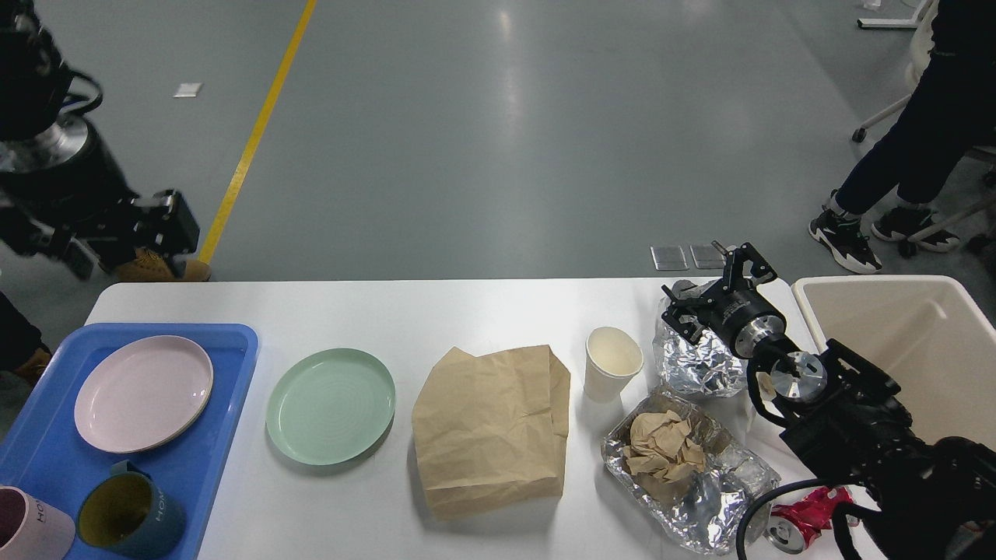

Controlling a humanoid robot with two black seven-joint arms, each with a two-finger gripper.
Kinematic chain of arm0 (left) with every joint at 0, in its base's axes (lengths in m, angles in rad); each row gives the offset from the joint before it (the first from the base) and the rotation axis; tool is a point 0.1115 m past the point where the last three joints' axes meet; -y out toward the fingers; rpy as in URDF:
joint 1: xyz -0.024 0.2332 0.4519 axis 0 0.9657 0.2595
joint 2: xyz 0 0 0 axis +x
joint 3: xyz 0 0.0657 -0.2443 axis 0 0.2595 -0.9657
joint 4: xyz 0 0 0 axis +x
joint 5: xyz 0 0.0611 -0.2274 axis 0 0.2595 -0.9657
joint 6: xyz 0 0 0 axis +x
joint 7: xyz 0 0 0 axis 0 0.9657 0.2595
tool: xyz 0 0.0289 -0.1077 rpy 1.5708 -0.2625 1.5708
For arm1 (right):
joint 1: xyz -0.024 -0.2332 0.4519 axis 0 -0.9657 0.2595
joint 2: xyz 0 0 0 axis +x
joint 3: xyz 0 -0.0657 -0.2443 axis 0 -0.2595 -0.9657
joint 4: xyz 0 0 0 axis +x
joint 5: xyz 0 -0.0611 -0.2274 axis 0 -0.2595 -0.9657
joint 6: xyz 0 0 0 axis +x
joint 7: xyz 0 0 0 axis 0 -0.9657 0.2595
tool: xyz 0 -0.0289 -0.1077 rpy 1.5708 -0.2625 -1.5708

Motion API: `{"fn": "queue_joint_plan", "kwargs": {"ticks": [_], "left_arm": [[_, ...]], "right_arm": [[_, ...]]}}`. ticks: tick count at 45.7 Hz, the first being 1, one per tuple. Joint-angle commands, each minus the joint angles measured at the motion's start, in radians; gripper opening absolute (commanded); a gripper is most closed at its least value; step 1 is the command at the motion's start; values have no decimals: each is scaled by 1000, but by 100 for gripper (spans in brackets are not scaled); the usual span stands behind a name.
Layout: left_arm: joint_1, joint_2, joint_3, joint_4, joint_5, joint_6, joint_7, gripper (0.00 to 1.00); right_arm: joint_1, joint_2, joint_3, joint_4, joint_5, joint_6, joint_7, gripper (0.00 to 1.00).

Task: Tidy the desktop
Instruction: 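Raise the left gripper away from the tray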

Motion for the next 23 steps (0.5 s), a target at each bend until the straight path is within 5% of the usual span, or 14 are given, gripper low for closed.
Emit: {"fn": "queue_joint_plan", "kwargs": {"ticks": [1, 13, 23], "left_arm": [[-131, -82, -1, -1, -60, 0, -1, 87], [-346, -145, 11, -54, -119, 0, -126, 87], [-381, -148, 72, -86, -119, 0, -133, 87]], "right_arm": [[0, 0, 0, 0, 0, 0, 0, 100], [0, 0, 0, 0, 0, 0, 0, 100], [0, 0, 0, 0, 0, 0, 0, 100]]}}
